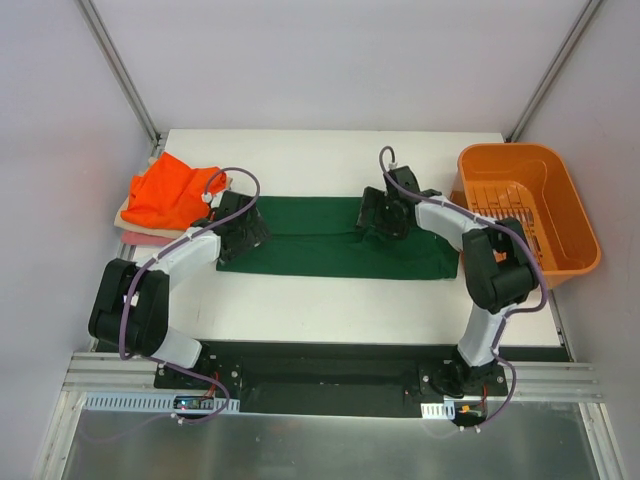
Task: Fold and stack the t-shirts
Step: Fold the other side of the tshirt into a rectangle, then rotate the tshirt 70 degrees
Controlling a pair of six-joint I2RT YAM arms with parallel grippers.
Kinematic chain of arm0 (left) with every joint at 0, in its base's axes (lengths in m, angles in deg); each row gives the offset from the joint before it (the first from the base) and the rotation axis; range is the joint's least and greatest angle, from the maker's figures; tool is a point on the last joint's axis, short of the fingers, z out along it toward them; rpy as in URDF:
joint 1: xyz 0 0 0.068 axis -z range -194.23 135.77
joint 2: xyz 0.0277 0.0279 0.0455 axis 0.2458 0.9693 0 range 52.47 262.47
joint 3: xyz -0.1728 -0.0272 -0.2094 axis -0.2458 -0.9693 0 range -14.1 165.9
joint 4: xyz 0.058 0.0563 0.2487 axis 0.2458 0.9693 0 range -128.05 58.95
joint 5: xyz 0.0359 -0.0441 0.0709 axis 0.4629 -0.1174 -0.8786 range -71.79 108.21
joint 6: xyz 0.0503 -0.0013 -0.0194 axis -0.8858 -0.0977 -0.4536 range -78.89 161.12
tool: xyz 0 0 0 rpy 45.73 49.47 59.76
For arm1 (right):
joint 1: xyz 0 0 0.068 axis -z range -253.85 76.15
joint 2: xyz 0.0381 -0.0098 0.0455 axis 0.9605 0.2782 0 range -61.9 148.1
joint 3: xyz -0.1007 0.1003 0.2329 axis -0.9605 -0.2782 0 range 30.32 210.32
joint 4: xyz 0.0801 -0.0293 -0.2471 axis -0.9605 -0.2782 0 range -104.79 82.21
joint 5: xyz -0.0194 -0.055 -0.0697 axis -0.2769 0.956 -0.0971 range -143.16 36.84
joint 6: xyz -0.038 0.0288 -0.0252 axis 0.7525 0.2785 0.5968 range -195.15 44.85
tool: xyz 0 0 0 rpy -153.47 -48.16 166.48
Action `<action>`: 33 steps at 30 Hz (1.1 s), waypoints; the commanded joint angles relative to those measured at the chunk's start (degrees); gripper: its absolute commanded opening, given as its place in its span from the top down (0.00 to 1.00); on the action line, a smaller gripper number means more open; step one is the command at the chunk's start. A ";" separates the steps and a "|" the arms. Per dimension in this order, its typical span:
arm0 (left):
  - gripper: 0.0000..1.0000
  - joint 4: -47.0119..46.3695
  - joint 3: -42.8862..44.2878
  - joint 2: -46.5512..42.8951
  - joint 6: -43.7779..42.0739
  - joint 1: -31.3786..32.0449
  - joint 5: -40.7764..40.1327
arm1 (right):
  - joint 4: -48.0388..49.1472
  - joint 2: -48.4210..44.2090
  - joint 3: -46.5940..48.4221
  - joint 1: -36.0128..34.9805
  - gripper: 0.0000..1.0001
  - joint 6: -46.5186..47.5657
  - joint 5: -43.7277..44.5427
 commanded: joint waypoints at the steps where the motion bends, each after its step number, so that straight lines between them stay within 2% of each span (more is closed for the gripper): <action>1: 0.01 -1.02 -1.05 -0.47 -0.76 -0.14 -0.46 | 6.62 3.12 6.03 0.26 0.04 -1.44 -1.08; 7: 0.01 -0.93 -1.76 -1.43 -0.76 -0.14 0.06 | 15.41 9.63 16.04 0.26 0.04 0.04 -1.42; 11: 0.01 -0.67 -1.49 -3.01 -1.98 -0.14 0.24 | 12.26 10.09 20.63 0.00 0.04 3.38 -3.62; 18: 0.01 -1.02 4.38 -1.53 -5.76 0.21 5.42 | 3.48 -6.33 5.02 0.08 0.04 4.01 3.05; 21: 0.01 -1.02 10.18 3.56 -8.74 0.21 7.88 | -3.20 -10.83 -1.93 0.17 0.04 0.68 5.69; 23: 0.01 -1.11 14.83 7.60 -11.03 0.21 10.42 | -3.83 -12.77 -6.59 0.43 0.04 -0.38 7.36; 28: 0.01 -0.67 21.00 16.92 -13.15 0.21 17.36 | -4.79 -9.97 -8.03 4.29 0.04 -0.48 2.36; 33: 0.01 -0.14 16.80 19.92 -11.48 0.83 17.64 | -6.30 -0.84 -0.13 7.11 0.04 4.87 -1.86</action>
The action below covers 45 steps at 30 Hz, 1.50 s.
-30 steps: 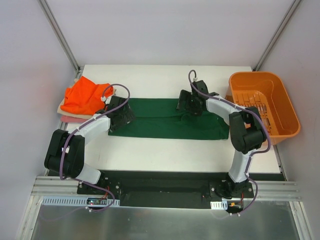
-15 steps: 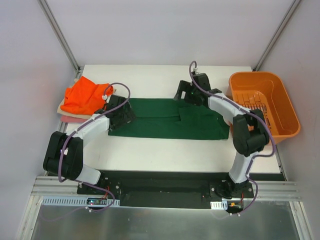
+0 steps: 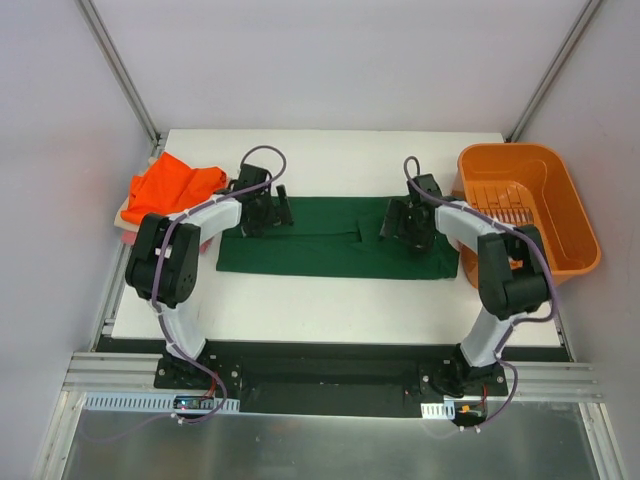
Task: Fold and stack the t-shirts
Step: Rotate the tshirt 70 degrees
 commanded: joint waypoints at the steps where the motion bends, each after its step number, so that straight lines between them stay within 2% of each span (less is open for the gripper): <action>1: 0.01 2.72 -4.41 0.93 0.12 0.76 3.98 | -1.62 8.15 9.43 2.57 0.04 5.40 -5.44; 3: 0.01 3.51 -9.14 -1.08 2.14 1.55 6.79 | -4.76 14.82 18.46 3.97 0.04 8.22 -9.40; 5: 0.01 3.78 -15.81 -6.42 6.09 3.83 8.72 | -11.86 23.16 30.04 4.85 0.04 9.54 -12.30; 8: 0.01 3.69 -24.09 -18.55 12.24 11.89 10.05 | -14.71 33.28 48.15 5.03 0.04 13.05 -19.40; 11: 0.01 3.00 -25.96 -25.34 19.53 21.47 8.31 | -23.13 46.28 73.97 4.51 0.04 15.51 -26.71; 13: 0.01 2.03 -23.86 -26.84 20.43 26.05 6.98 | -21.59 51.06 85.35 3.98 0.04 15.79 -26.99; 14: 0.01 2.02 -22.02 -27.28 20.09 27.21 6.45 | -16.26 50.11 84.87 3.72 0.04 15.79 -26.82; 17: 0.01 1.93 -17.27 -27.98 17.19 28.36 6.27 | 1.15 41.78 72.08 3.72 0.04 15.17 -24.80; 18: 0.01 1.94 -16.39 -28.25 16.14 28.36 5.84 | 3.46 39.75 68.90 3.63 0.04 15.17 -25.49; 21: 0.01 2.63 -16.55 -30.35 14.46 28.27 1.19 | -0.88 35.00 68.43 2.93 0.04 17.27 -29.01; 24: 0.01 6.75 -18.83 -33.86 13.58 28.19 -3.90 | -11.52 27.98 62.92 0.12 0.04 25.43 -21.85; 26: 0.01 10.27 -21.98 -37.37 14.80 28.10 -8.56 | -11.55 21.13 51.79 -2.86 0.04 28.26 -12.70; 28: 0.01 13.00 -26.46 -42.72 16.47 27.49 -11.38 | -8.93 11.92 40.11 -4.62 0.04 27.66 -8.29; 30: 0.01 13.80 -31.20 -47.47 17.27 26.08 -12.10 | -5.85 4.79 27.89 -6.38 0.04 25.56 -7.92; 32: 0.01 11.97 -35.86 -51.08 17.10 25.81 -9.48 | -3.56 -1.55 16.45 -8.58 0.04 24.05 -10.37; 34: 0.01 9.68 -39.83 -52.59 18.23 25.72 -4.74 | 2.30 -6.66 5.11 -12.00 0.04 21.69 -13.36; 36: 0.01 10.54 -43.51 -53.12 21.30 25.64 -4.80 | 5.75 -10.09 -3.42 -15.60 0.04 20.02 -13.64; 40: 0.01 11.43 -48.62 -54.53 24.83 25.55 -7.61 | 1.57 -12.91 -6.10 -22.46 0.04 19.48 -7.67; 45: 0.01 13.62 -49.25 -56.37 25.09 25.55 -6.21 | -1.27 -16.25 -6.98 -26.60 0.04 20.62 -0.90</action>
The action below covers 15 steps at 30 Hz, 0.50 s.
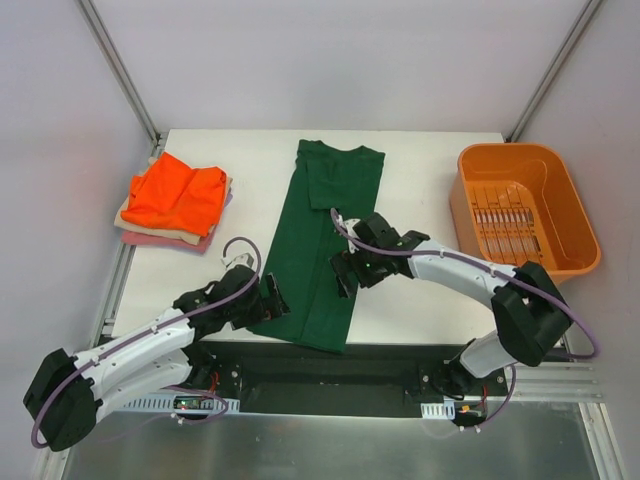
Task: Fold and stack the t-shirts
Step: Rotate the tshirt 70 degrees, then grab the bottom of the folded rectangular tshirt with both arms
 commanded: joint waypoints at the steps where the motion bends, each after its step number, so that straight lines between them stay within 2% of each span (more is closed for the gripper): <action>1: 0.01 5.03 -2.32 -1.55 2.12 0.02 0.57 | 0.35 -6.68 0.26 -2.60 0.04 0.56 6.74; 6: 0.01 5.82 0.31 -8.84 0.98 0.02 1.37 | 2.63 -12.39 -3.43 -9.10 0.04 6.18 8.58; 9: 0.01 10.72 1.37 -12.02 4.12 -0.07 -4.15 | 3.96 -15.21 -6.42 -15.42 0.04 10.13 10.95; 11: 0.01 15.73 2.77 -12.11 7.21 -0.15 -8.73 | 4.22 -16.00 -7.56 -19.64 0.04 11.72 14.55; 14: 0.01 21.11 4.79 -9.57 9.24 -0.33 -12.43 | 3.43 -14.08 -7.13 -25.27 0.01 11.90 15.44; 15: 0.05 22.25 5.23 -8.26 9.94 -0.51 -13.05 | 2.91 -12.86 -6.52 -26.94 0.04 11.46 16.14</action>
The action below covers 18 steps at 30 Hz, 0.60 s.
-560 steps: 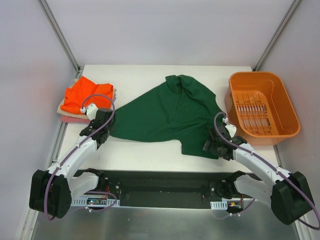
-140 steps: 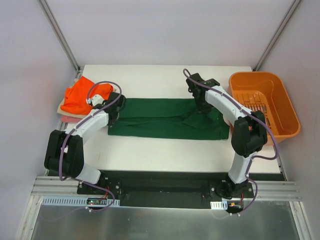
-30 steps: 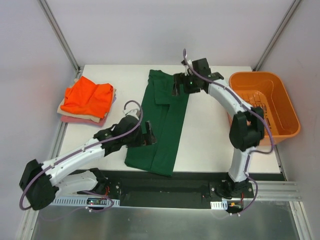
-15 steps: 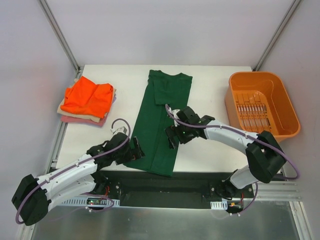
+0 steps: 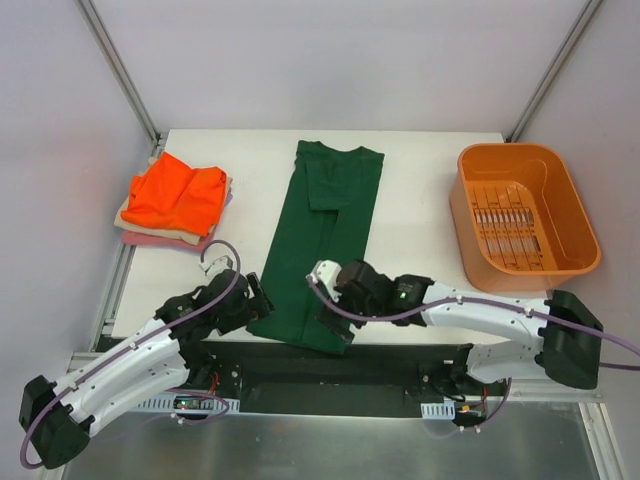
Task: Fold and stack the t-shirts
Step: Grab the bottom of the folded rectangular tshirt with both arms
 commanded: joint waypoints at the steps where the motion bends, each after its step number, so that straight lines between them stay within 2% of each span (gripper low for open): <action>1: 0.11 10.15 3.97 4.30 4.48 -0.44 -7.06 | -0.31 3.28 1.46 -6.58 0.07 1.56 5.32; 5: 0.20 10.77 4.15 8.69 4.39 -0.53 -6.37 | -1.63 9.52 4.45 -12.03 0.18 -1.69 6.03; 6: 0.26 10.51 3.89 9.66 4.91 -0.53 -5.84 | -1.63 10.75 4.80 -13.09 0.19 -1.78 7.17; 9: 0.30 9.20 3.36 11.95 5.18 -0.53 -4.78 | -1.72 14.18 5.77 -15.03 0.28 -1.61 7.70; 15: 0.31 1.03 0.46 14.15 5.01 -0.53 -0.74 | 0.38 19.02 6.48 -15.47 0.31 -2.31 11.30; 18: 0.40 0.32 0.46 15.56 5.18 -0.53 -0.91 | -0.31 21.31 7.09 -15.47 0.37 -3.01 15.25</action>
